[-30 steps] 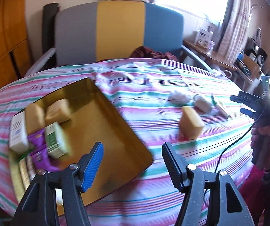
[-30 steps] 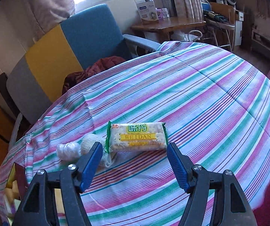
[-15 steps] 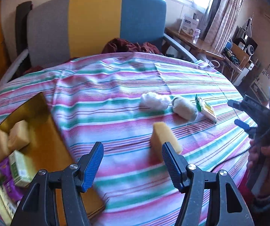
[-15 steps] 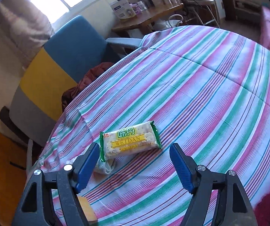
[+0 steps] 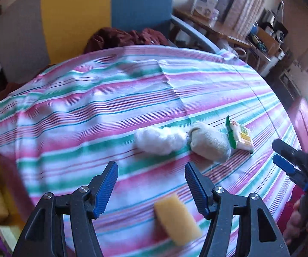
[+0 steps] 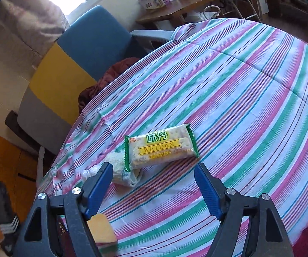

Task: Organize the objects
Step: 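Move the right gripper back to the WEIDAN cracker packet on the cloth, then lower the left gripper onto the plastic-wrapped white bundle and grasp it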

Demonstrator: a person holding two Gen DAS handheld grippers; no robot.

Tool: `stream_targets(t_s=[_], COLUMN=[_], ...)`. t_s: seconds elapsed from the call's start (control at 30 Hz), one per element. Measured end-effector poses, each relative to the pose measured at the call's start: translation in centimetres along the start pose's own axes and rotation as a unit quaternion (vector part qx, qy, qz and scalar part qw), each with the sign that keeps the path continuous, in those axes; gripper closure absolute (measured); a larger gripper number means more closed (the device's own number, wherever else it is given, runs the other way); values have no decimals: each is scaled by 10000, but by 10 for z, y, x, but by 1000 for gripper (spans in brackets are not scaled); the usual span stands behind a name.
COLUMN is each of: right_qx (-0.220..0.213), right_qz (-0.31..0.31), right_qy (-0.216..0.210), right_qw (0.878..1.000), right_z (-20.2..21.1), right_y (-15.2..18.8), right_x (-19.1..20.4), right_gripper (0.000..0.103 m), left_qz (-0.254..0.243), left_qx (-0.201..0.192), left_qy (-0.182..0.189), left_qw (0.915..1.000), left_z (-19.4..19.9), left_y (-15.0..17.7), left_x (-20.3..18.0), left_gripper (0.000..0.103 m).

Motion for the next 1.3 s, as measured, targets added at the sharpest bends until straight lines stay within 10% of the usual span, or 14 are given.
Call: stream_targets(t_s=[0.33,0.57,0.83,1.3], right_qx=[233,266,327,444], right_qz=[50,76,266,296], right_qy=[-88,-56,111,287], right_qw=[9997,9996,9990,9982], right_z=[-7,-9,-15,-20], right_y=[5,6,9,13], right_x=[1,1,2,-1], right_gripper=[23,23,23,23], left_qz=[292,79,-47,843], left_qx=[358,5,-418,373], left_qy=[132,130,52,713], left_qw=[9988,9999,9991,9932], left_z=[-58,-49,-5,-36], left_y=[-30,-29,-16,-13], left_x=[-5,-7,5,8], left_gripper=[26,72,79,55])
Point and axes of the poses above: each gripper's, at about its wrist camera, not at the fingertips, and z roughly against the way its jaws point, x to its left, y to its underside, the point moved 8 cm from there along -z, roughly the way its jaws point, and after that the axes turned 2 degrees about -z, right-handed, at the moved point
